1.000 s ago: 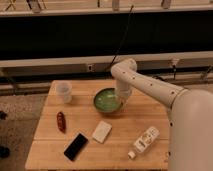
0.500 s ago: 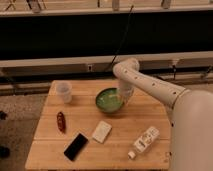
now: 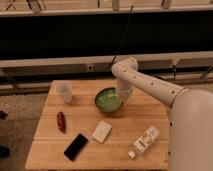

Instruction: Drag the ceramic bowl in a circle

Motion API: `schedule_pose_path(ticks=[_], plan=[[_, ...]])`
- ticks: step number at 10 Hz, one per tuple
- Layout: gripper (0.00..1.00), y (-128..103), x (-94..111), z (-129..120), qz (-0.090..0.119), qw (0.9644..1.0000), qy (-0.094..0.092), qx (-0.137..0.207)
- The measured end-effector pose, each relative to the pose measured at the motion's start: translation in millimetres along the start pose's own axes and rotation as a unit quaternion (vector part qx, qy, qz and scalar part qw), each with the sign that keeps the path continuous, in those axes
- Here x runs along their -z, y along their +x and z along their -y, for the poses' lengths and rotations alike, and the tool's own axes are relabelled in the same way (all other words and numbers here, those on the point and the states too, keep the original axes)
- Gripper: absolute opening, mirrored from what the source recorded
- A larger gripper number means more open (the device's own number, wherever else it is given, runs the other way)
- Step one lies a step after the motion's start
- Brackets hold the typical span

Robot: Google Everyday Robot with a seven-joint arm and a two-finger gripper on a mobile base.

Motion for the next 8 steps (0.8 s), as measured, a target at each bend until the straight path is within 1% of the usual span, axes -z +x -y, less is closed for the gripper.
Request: schedule_pose_path(ticks=[8], plan=[[0.0,-1.4,3.2,1.7,0.006,0.9998,0.002,-0.021]])
